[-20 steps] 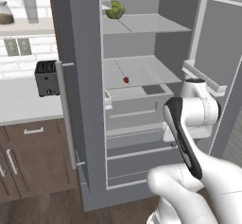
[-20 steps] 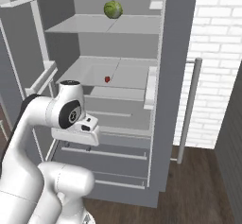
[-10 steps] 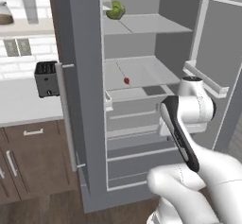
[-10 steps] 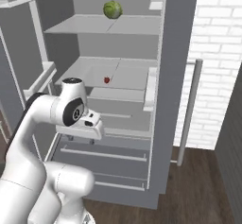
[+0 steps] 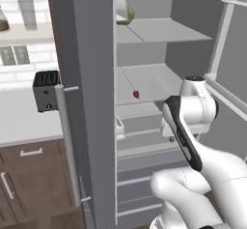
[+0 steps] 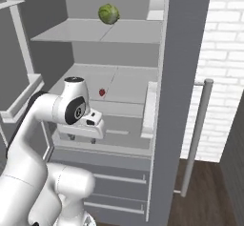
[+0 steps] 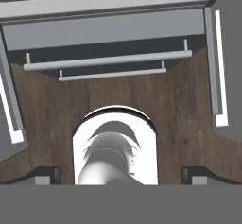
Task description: Take the strawberry from the fridge and place it on top of the pancake, located on the dining counter.
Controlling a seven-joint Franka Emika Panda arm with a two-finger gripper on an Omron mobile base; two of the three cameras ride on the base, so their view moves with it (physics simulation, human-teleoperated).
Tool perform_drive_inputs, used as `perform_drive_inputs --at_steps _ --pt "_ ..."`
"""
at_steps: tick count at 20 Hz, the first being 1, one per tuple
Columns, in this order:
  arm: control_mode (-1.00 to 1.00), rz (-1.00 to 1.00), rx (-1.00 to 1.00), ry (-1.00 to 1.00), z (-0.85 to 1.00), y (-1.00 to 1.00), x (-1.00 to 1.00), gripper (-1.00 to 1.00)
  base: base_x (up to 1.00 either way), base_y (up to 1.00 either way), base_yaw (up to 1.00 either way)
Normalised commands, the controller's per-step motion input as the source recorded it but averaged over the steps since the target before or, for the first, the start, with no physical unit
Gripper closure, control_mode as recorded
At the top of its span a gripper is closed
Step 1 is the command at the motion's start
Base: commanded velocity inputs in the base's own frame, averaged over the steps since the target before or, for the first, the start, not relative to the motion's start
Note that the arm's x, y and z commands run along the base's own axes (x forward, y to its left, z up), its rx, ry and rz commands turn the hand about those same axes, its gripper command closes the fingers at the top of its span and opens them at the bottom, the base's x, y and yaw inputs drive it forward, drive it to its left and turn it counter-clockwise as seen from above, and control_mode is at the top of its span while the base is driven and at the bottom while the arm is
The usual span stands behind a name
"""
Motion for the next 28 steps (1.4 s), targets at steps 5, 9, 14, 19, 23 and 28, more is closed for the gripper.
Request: perform_drive_inputs --at_steps 5,9,14,19,23,28 --pt "1.00 0.00 0.00 0.00 0.00 0.00 0.00 -1.00 0.53 -0.16 0.04" --pt "1.00 0.00 0.00 0.00 0.00 0.00 0.00 -1.00 0.47 -0.21 0.03" --pt "1.00 0.00 0.00 0.00 0.00 0.00 0.00 -1.00 0.44 -0.17 0.02" --pt "1.00 0.00 0.00 0.00 0.00 0.00 0.00 -1.00 0.32 -0.13 0.02" --pt "-1.00 0.00 0.00 -0.05 0.00 0.00 0.12 -1.00 0.27 -0.01 0.00" --pt "-1.00 0.00 0.00 -0.24 0.08 0.00 0.72 -1.00 0.00 0.00 0.00"
